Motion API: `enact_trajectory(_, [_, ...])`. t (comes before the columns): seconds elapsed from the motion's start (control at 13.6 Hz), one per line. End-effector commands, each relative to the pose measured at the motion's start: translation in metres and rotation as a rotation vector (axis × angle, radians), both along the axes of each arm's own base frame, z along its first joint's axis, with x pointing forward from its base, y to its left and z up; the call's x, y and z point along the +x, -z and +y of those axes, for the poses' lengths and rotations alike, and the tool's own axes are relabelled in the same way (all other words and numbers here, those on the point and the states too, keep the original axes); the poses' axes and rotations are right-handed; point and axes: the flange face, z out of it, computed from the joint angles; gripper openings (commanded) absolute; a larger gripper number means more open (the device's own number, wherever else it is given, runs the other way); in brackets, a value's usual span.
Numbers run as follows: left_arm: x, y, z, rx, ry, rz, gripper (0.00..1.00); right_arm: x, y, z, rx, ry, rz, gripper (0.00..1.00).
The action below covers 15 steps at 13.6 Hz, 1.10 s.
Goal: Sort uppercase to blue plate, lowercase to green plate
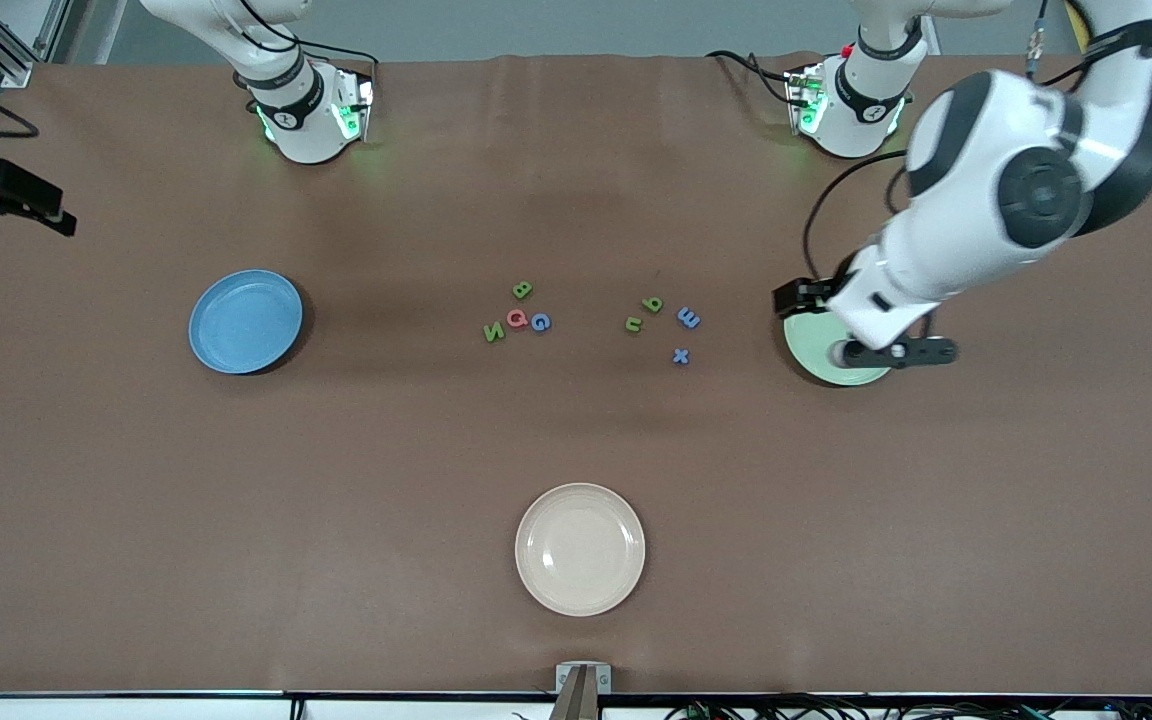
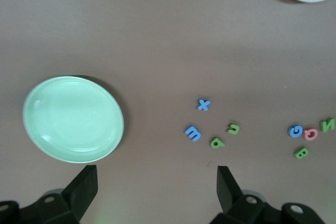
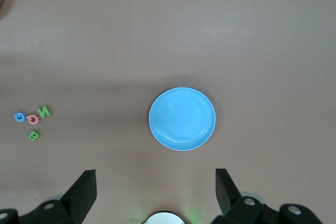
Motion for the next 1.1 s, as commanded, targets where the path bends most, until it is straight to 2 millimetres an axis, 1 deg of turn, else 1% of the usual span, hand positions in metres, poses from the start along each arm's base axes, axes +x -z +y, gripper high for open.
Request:
enact_trajectory(0.0, [-0.010,0.045,-0.048,0.056,0.018,-0.012,1.00,0.022,0.034,-0.007,-0.003,0.001,0.060,1.00])
enact_trajectory(0.07, [-0.011,0.070,-0.066,0.070,0.004,-0.015,1.00,0.024,0.039,-0.012,0.004,0.008,0.067,1.00])
enact_trajectory(0.15, [-0.012,0.090,-0.079,0.079,-0.012,-0.020,1.00,0.027,0.046,-0.017,0.002,0.016,0.083,1.00])
enact_trajectory(0.22, [-0.017,0.111,-0.091,0.094,-0.006,-0.026,1.00,0.029,0.053,-0.017,0.002,0.017,0.098,1.00])
enact_trajectory(0.29, [-0.020,0.126,-0.096,0.095,-0.009,-0.037,1.00,0.030,0.057,-0.013,0.001,0.020,0.103,1.00])
enact_trajectory(0.37, [-0.025,0.139,-0.096,0.090,-0.011,-0.049,1.00,0.030,0.059,-0.010,0.011,0.022,0.106,1.00])
enact_trajectory(0.51, [-0.041,0.165,-0.104,0.070,-0.009,-0.075,1.00,0.034,0.071,-0.003,0.037,0.020,0.085,1.00])
enact_trajectory(0.59, [-0.047,0.178,-0.106,0.065,-0.003,-0.080,1.00,0.035,0.072,0.006,0.055,0.010,0.078,1.00])
enact_trajectory(0.66, [-0.053,0.189,-0.110,0.064,0.001,-0.089,0.97,0.036,0.072,0.014,0.059,0.007,0.076,1.00])
enact_trajectory(0.74, [-0.059,0.199,-0.110,0.078,0.020,-0.103,0.96,0.037,0.082,0.025,0.062,0.025,0.077,1.00])
enact_trajectory(0.81, [-0.062,0.205,-0.110,0.083,0.021,-0.116,0.96,0.039,0.093,0.042,0.062,0.044,0.070,1.00])
enact_trajectory(0.88, [-0.070,0.218,-0.113,0.084,0.003,-0.112,0.95,0.040,0.102,0.064,0.054,0.053,0.062,1.00])
enact_trajectory(1.03, [-0.083,0.235,-0.114,0.077,-0.003,-0.117,0.84,0.039,0.122,0.097,0.041,0.067,0.060,1.00])
